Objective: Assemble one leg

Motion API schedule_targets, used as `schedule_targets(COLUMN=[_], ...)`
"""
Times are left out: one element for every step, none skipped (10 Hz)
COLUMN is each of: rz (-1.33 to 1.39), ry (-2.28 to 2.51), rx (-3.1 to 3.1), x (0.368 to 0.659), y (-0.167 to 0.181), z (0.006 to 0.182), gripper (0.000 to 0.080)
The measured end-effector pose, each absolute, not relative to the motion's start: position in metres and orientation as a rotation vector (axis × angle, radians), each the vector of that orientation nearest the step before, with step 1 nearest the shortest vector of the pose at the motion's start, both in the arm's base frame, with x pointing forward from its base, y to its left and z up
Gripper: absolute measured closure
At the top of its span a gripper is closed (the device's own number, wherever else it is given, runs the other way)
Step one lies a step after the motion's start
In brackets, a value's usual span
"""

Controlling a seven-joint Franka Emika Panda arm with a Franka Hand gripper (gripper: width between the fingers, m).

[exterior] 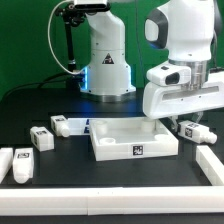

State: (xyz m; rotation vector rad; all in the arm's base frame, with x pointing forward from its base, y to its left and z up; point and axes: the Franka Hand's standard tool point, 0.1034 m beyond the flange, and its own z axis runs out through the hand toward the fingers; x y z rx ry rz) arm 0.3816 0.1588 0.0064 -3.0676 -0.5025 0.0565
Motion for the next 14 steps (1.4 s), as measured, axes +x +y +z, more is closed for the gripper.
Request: schedule_targets(rz=[0.056,0.056,0.056,0.068,0.071,0.059,0.071,0.069,0.055,0.031,0.035,0.024,0.030,0.032], ry=[-0.506,-0.506,-0.506,-0.505,-0.500,-0.485,-0.479,-0.490,-0.578,-0.629,-0.613,-0.605,-0.609,-0.611], rx=[-3.067,-3.067,-3.067,-3.068,-3.069,-3.070,-3.072,-3.069,-3.049,-3.035,-3.036,-3.038,-3.037,-3.036], x=[0.382,0.382,0.382,0.381,0.382,0.383,0.382,0.386,0.394,0.405,0.413,0.418,0.416,0.416], y=[0.159,0.159,0.159,0.158,0.156,0.150,0.145,0.137,0.118,0.090,0.068,0.060,0.062,0.062], z=[0.006,0.006,0.006,0.010,0.026,0.042,0.059,0.071,0.080,0.085,0.091,0.094,0.092,0.092], gripper=[0.0491,0.0491,0.0491,0.0362,0.0233,0.0233,0.0167,0.0155,0.0155,0.0150,0.0150,0.0150,0.0150,0.0150])
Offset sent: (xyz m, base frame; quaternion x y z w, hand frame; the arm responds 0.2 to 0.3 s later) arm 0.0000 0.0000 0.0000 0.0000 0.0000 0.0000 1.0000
